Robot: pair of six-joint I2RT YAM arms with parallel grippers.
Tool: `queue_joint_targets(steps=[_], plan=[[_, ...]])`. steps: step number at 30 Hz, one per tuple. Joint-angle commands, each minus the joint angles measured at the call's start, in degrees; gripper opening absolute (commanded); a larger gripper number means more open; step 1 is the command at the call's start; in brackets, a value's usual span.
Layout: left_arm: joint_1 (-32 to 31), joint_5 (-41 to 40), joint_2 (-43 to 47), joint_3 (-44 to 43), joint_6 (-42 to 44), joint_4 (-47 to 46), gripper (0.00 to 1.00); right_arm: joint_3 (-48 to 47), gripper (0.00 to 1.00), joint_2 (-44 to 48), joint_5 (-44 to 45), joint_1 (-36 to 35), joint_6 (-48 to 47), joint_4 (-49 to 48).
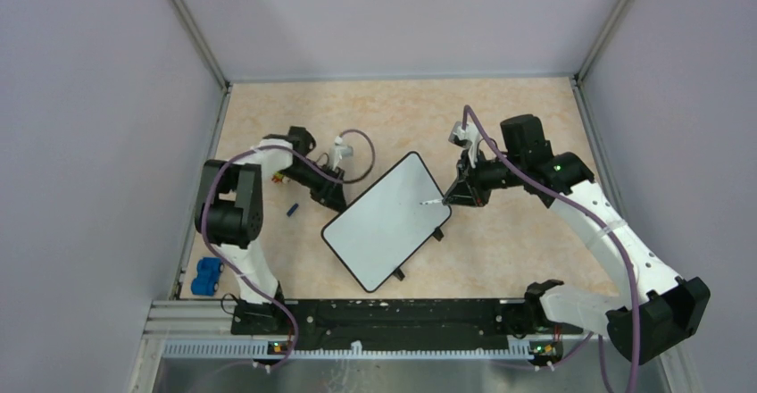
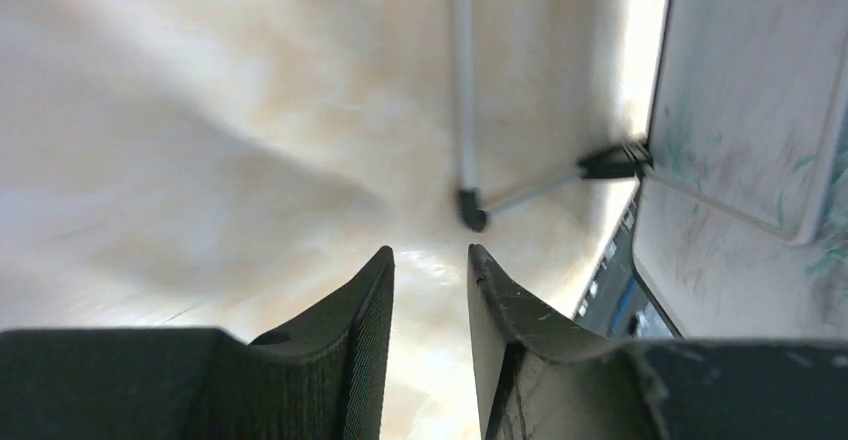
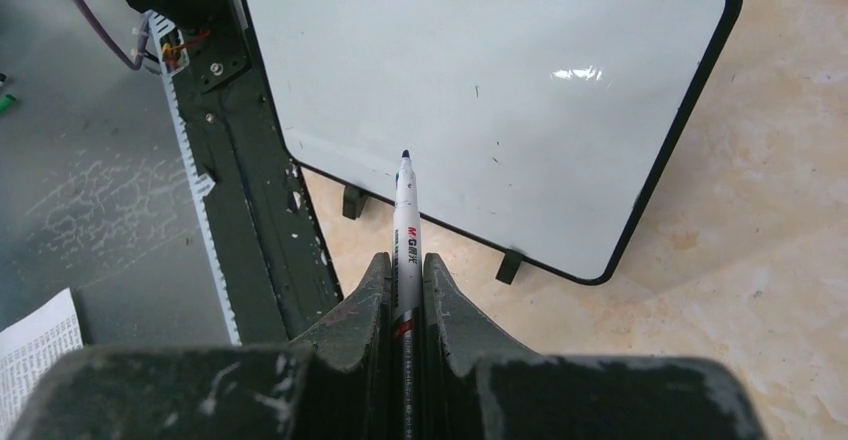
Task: Write a sentence on the whiteboard
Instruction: Move the whiteboard to the center of the board.
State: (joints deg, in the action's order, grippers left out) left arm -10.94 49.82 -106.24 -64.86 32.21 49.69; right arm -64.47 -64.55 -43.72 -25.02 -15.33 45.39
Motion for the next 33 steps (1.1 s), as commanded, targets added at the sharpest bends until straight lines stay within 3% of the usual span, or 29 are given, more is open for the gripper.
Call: queue_joint_targets(steps=[1,5,9,13,16,23,33], plan=[[10.1,-0.5,6.7,-10.9,-5.9,-4.6,0.4,-1.9,0.0,0.8,0.8,-0.4,0.5,-1.1],[12.2,1.2,9.5,-23.9,-0.2,3.7,0.48,-3.4,0.0,1.0,-1.1,2.9,2.3,-1.4],[4.6,-1.0,14.7,-28.1,10.4,11.0,0.54,-3.8,0.0,0.8,-6.0,10.7,4.5,-2.4],[-10.6,-8.9,22.8,-22.7,18.2,13.6,0.62,-3.3,0.0,1.1,-7.9,16.9,6.3,-3.9],[-23.7,-13.2,26.6,-18.9,20.2,14.3,0.63,-2.4,0.0,1.8,-8.1,19.0,7.5,-5.5],[-46.8,-28.2,25.2,-7.2,21.4,11.0,0.58,-0.5,0.0,2.1,-10.2,23.0,10.6,-9.3],[-60.4,-33.5,16.4,-3.5,19.9,-0.2,0.59,1.4,0.0,3.0,-11.5,23.9,11.0,-10.7]])
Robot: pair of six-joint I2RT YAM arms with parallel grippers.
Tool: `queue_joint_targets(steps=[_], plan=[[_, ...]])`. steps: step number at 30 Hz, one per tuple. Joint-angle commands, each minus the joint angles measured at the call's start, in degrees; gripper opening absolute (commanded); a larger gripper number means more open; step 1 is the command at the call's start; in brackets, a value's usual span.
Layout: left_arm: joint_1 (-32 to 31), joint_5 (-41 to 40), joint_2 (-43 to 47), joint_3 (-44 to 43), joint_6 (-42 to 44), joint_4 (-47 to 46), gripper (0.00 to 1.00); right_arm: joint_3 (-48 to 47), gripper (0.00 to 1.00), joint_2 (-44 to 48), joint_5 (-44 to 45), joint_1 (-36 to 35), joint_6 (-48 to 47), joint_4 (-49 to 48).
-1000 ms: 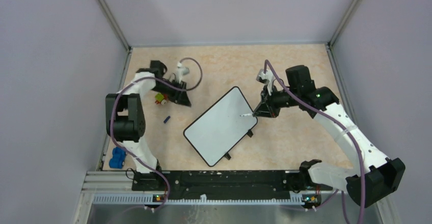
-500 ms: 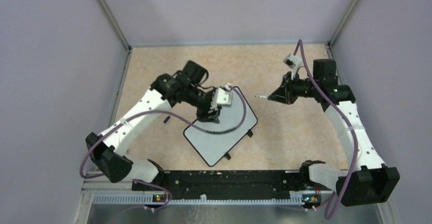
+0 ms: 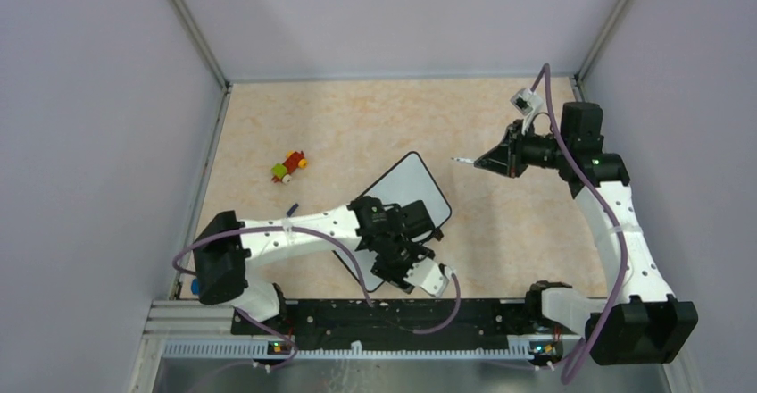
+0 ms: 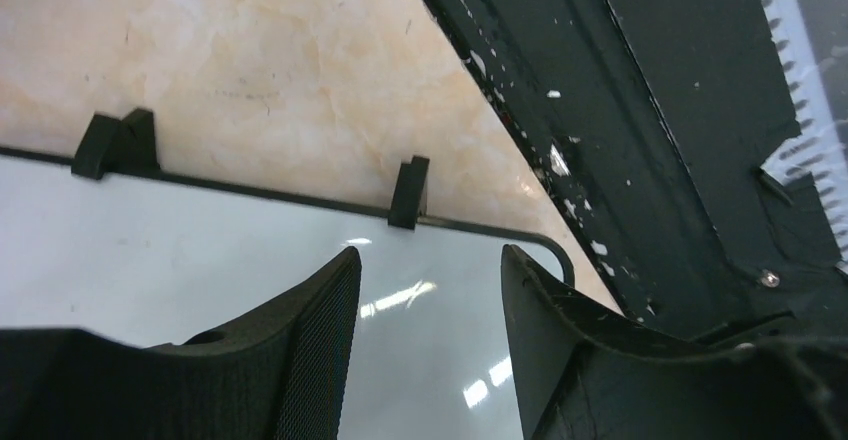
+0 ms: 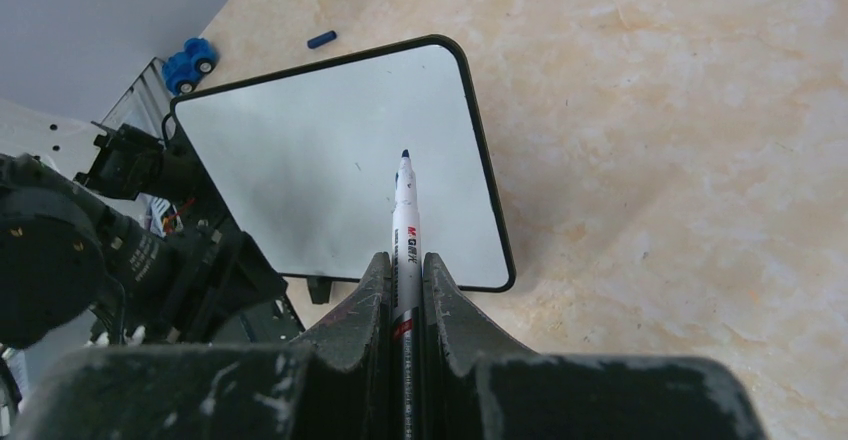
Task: Write a sentence on the whiteboard
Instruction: Move the whiteboard to the center of the board.
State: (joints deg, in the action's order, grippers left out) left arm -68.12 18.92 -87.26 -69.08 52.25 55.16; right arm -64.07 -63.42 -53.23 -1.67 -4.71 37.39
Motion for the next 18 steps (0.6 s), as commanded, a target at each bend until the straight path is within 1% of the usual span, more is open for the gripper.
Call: queue_joint_targets(steps=[1,6,10,18], plan=[[-4.1,-2.9,-3.8,0.9,-0.1,-6.2,0.59,1.2,0.0,2.1,-2.1,0.7,0.4,-2.8],[-4.9,-4.7,-9.1,-0.2,-0.4,-7.6,0.59,1.8,0.0,3.2,-2.5,0.7,0.4,-3.0],[-5.3,-7.4,-11.0,2.2,1.2,-10.5,0.58,2.0,0.0,4.1,-2.6,0.7,0.3,-2.7],[-5.3,-12.4,-13.3,5.7,4.2,-14.0,0.49,3.0,0.0,5.1,-3.0,0.7,-0.1,-2.7]])
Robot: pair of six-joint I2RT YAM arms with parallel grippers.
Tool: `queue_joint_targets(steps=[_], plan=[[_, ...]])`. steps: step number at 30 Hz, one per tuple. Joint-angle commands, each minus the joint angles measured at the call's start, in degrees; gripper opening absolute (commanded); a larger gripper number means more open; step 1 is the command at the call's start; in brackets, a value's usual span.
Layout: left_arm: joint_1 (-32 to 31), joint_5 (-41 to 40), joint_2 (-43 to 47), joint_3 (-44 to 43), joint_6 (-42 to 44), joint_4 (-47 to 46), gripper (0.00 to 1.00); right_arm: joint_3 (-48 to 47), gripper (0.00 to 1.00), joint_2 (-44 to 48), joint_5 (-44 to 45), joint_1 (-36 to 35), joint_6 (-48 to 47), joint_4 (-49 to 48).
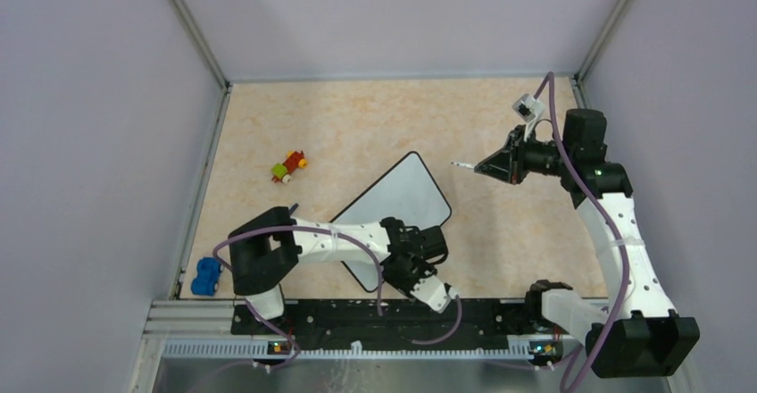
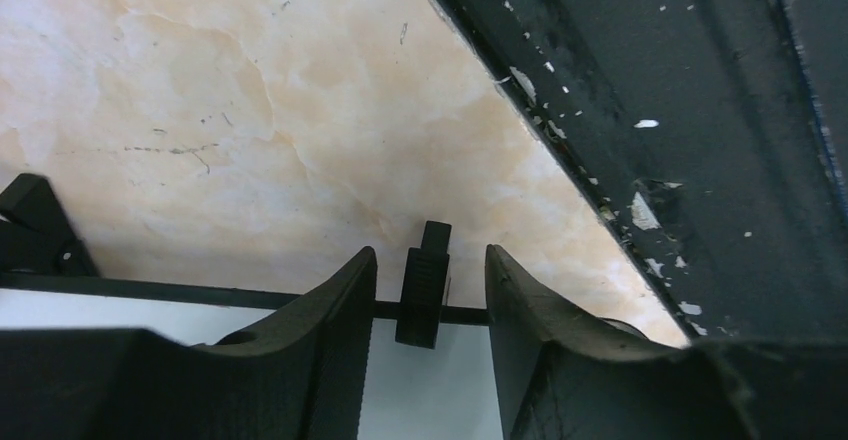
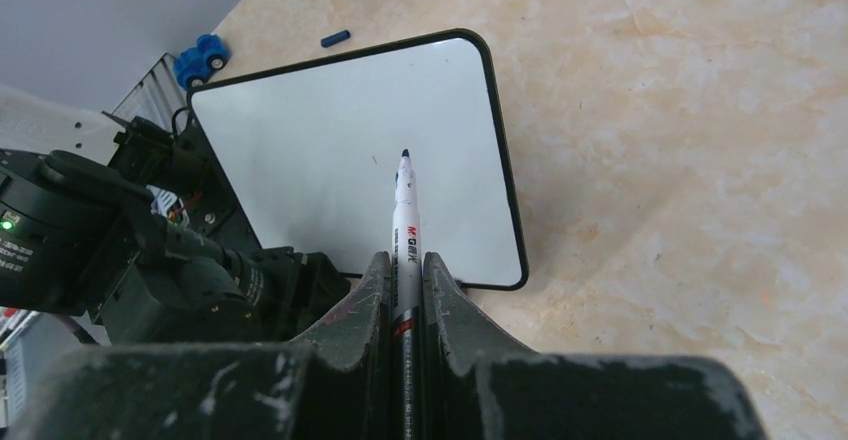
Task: Write a sentence on the whiteboard
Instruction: Move the whiteboard to the center of the board.
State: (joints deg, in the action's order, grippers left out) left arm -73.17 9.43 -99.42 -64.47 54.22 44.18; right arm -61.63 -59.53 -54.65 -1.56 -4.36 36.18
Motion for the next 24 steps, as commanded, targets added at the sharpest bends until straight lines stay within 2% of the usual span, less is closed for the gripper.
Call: queue_joint_targets(steps=[1,3,7,12,24], plan=[[-0.2,-3.3,-1.6,1.3,2.4,-3.1,0.48,0.6,0.0,1.3,-1.6,0.6,-0.5,-1.5],[-0.2,-4.2,-2.1,1.7,2.8,-3.3,0.44,0.6,0.0,1.3,-1.6,0.6,-0.6,-1.4],[-0.2,-5.4,-2.2,2.3,4.3,-4.1,0.28,0.8,0.0,1.3,-1.9,0.6,-0.8,-1.5],[-0.1,-5.6,-3.6,0.5,6.4,-3.8,0.16,1.1,0.0,1.3,-2.1,0.6,-0.9,-1.7],[0.8,-4.8,-6.8,-5.2,13.9,3.0,0.08,1.6,0.0,1.3,-2.6,0.6,-1.3,-1.7]])
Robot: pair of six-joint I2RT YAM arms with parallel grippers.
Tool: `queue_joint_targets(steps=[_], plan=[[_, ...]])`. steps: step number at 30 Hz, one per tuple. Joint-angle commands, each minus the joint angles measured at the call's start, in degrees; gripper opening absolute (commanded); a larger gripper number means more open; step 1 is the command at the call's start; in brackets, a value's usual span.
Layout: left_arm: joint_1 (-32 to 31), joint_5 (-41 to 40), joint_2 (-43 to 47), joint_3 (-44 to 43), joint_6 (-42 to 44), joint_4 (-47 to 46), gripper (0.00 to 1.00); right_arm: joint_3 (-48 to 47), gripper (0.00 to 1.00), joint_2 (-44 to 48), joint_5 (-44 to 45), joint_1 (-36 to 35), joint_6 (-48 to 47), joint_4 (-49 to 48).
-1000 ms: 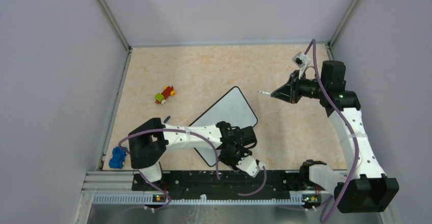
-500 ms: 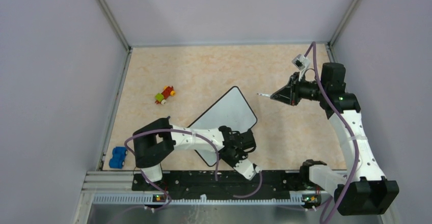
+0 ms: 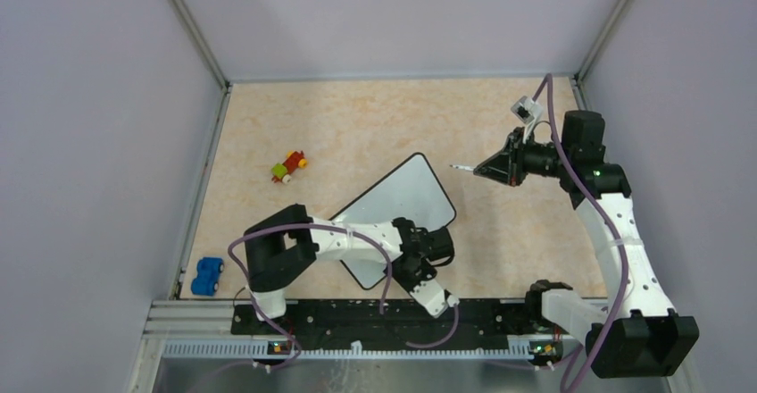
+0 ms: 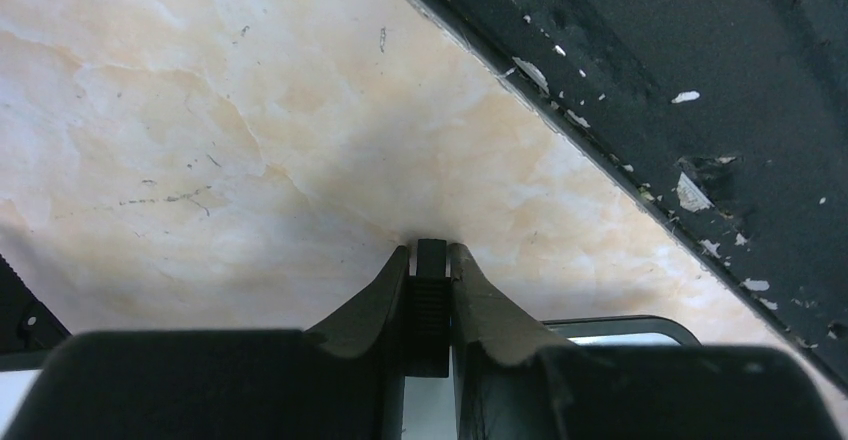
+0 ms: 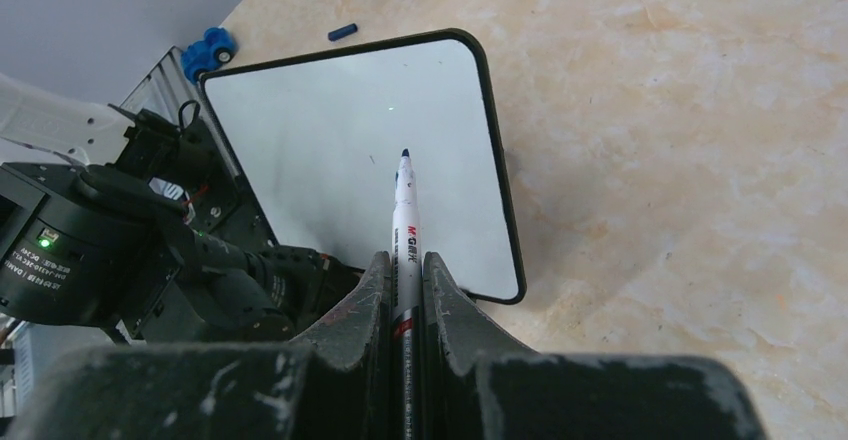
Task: Write a sentence on the whiteboard
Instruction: Move the whiteboard to the center of the board, then adjust the whiteboard at the center of the board.
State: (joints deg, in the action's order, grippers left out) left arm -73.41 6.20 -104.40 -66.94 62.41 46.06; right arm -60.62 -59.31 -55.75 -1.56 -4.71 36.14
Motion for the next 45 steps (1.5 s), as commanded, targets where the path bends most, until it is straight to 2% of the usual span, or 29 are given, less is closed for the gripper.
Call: queue_joint_targets(steps=[1,8,12,14,16,18,20,23,26,29,34,37,40,41,44,45], plan=[[1.4,-1.6,-2.3,-3.3,6.4,2.0,0.08,0.6,0.0,1.0,-1.5,0.7,-0.9,-1.8],[4.1,-2.4,-5.6,-8.4,10.5,5.4,0.07,0.7,0.0,1.1,-1.7,0.6,-0.9,-1.7],[5.2,-2.2,-7.5,-10.6,11.4,6.8,0.12,0.7,0.0,1.4,-1.6,0.6,-1.2,-1.5],[5.4,-2.9,-8.0,-11.4,10.9,7.2,0.23,0.6,0.0,1.5,-1.5,0.6,-1.3,-1.2],[5.4,-2.8,-8.3,-12.9,9.7,8.3,0.42,0.5,0.0,1.6,-1.2,0.6,-1.4,-1.1],[5.3,-1.1,-7.9,-15.1,8.1,9.8,0.56,0.4,0.0,1.6,-1.0,0.6,-1.3,-1.3],[5.3,1.1,-6.9,-17.1,6.5,10.6,0.65,0.0,0.0,1.2,-1.2,0.6,-1.1,-1.3],[4.9,3.0,-4.9,-18.8,4.0,11.0,0.85,-1.1,0.0,0.6,-1.3,0.6,-1.1,-1.2],[4.2,5.1,-2.0,-19.6,0.0,11.3,0.98,-2.7,0.0,-0.3,-1.3,0.6,-1.1,-0.9],[4.4,5.8,2.4,-18.8,-5.0,10.4,0.99,-4.6,0.0,-1.4,-1.2,0.6,-1.9,0.1],[7.2,6.9,12.8,-12.7,-11.5,6.3,0.99,-5.7,0.0,-2.8,-1.0,0.5,-1.4,-0.5],[12.2,12.7,18.3,-13.8,-16.0,8.8,0.99,-5.6,0.0,-3.5,-0.8,0.4,-1.2,-1.0],[13.0,14.7,24.2,-13.8,-19.7,13.2,0.99,-5.3,0.0,-3.8,-0.2,0.4,-1.5,-1.2],[13.0,16.0,26.2,-13.0,-20.2,16.0,0.97,-5.2,0.0,-3.8,0.1,0.4,-1.6,-1.1],[13.7,19.7,30.1,-8.3,-22.5,22.1,0.84,-4.8,0.0,-3.7,0.3,0.4,-1.5,-1.4],[14.1,20.3,31.0,-6.2,-18.9,23.9,0.8,-4.8,0.0,-3.6,0.3,0.4,-1.4,-1.4]])
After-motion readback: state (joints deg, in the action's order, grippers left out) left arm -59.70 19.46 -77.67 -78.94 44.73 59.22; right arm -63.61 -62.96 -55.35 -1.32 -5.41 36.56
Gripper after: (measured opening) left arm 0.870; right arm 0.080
